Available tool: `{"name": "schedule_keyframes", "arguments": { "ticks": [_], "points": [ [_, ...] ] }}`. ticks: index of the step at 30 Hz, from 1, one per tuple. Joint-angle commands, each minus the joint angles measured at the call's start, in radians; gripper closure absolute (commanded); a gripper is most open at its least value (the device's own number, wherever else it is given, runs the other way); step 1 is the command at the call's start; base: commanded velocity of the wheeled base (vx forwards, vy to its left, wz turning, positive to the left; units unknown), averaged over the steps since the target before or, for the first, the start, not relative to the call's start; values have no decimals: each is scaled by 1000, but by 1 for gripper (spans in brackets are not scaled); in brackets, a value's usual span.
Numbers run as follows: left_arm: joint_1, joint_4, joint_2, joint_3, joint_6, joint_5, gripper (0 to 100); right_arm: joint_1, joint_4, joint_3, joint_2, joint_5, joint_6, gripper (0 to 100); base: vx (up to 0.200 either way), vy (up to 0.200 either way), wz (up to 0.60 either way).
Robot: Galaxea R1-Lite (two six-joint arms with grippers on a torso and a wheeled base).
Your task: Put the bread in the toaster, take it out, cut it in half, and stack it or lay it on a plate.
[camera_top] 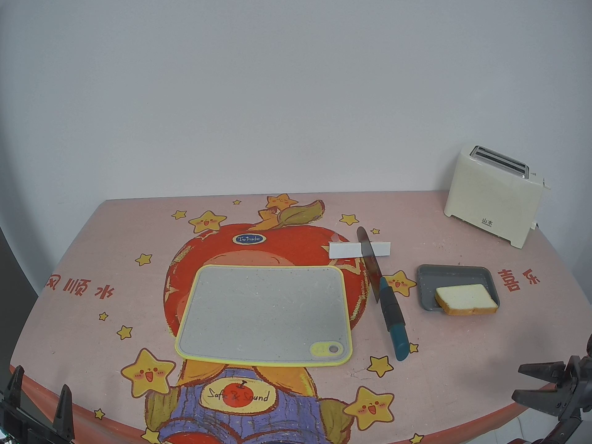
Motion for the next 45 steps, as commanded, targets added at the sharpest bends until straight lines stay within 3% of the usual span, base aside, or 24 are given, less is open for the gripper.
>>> {"name": "schedule_keyframes", "arguments": {
  "ticks": [1,4,5,6,7,8,9,13,17,23,24,25,26,29,39,43,45],
  "points": [
    [0,0,-9,18,0,-1,0,31,-7,15,88,15,75,0,0,0,0],
    [0,0,-9,18,0,-1,0,31,-50,1,111,23,179,0,0,0,0],
    [0,0,-9,18,0,-1,0,31,-87,-8,130,27,241,0,0,0,0],
    [0,0,-9,18,0,-1,0,31,-87,-8,130,27,241,0,0,0,0],
    [0,0,-9,18,0,1,0,36,-132,-13,157,26,311,0,0,0,0],
    [0,0,-9,18,0,1,0,36,-132,-13,157,26,311,0,0,0,0],
    [0,0,-9,18,1,1,0,34,-176,-18,199,26,374,0,0,0,0],
    [0,0,-9,18,0,-1,0,27,-273,-15,234,20,503,0,0,0,0],
    [0,0,-9,18,0,-1,0,34,-326,-18,239,21,689,0,0,0,0],
    [0,0,-9,18,0,-1,0,34,-442,-22,288,21,897,0,0,0,0],
    [0,0,-9,18,0,-1,0,36,-465,-22,302,21,966,0,0,0,0],
    [0,0,-9,18,0,1,0,36,-472,-22,305,21,986,0,0,0,0],
    [0,0,-9,18,0,1,0,39,-498,-24,315,24,1051,0,0,0,0],
    [0,0,-9,18,0,1,0,91,-572,-18,349,24,1146,0,0,0,0],
    [0,0,-9,18,0,1,0,113,-653,18,492,15,1153,0,0,0,0],
    [0,0,-9,18,0,1,0,111,-756,54,559,-45,1153,0,0,0,0],
    [0,0,-9,18,0,1,0,116,-799,93,582,-97,1156,0,0,0,0]
  ]
}}
